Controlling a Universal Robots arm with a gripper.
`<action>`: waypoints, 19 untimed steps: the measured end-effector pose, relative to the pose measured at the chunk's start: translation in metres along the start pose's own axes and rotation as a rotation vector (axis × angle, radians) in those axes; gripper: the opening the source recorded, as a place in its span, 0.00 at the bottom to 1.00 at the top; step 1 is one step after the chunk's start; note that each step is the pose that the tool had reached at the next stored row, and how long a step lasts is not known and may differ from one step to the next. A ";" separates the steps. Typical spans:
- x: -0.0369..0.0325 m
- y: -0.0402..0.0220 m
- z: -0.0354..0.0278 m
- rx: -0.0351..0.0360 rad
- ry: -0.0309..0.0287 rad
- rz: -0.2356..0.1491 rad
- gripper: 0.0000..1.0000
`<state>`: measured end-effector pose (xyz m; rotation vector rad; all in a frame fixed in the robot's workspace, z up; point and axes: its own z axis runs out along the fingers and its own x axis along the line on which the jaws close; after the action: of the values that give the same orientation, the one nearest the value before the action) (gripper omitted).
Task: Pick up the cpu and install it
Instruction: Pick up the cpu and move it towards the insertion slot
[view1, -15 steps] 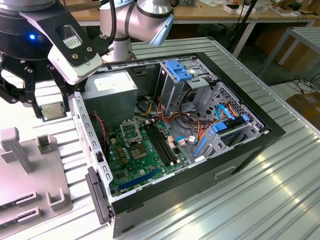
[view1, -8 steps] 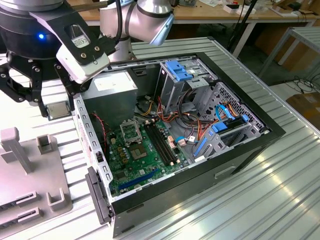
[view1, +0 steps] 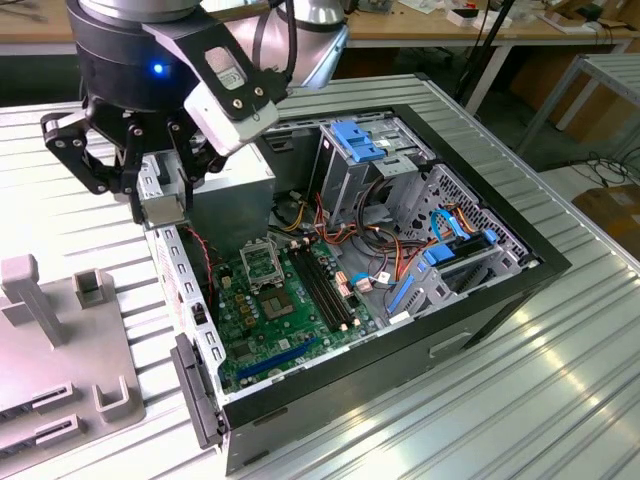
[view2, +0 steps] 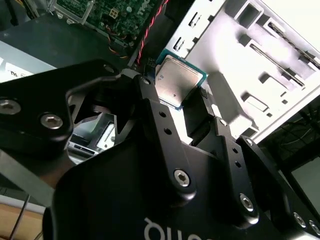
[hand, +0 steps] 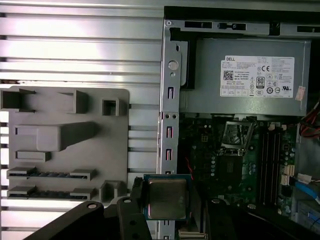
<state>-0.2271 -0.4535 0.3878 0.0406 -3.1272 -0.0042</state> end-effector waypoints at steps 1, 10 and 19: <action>-0.0013 0.0000 0.0000 0.0000 0.0000 0.000 0.47; -0.0150 -0.0004 -0.0002 0.0000 0.0000 0.000 0.47; -0.0198 -0.0044 -0.0003 0.0000 0.0000 0.000 0.47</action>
<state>-0.2072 -0.4573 0.3878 0.0407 -3.1272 -0.0042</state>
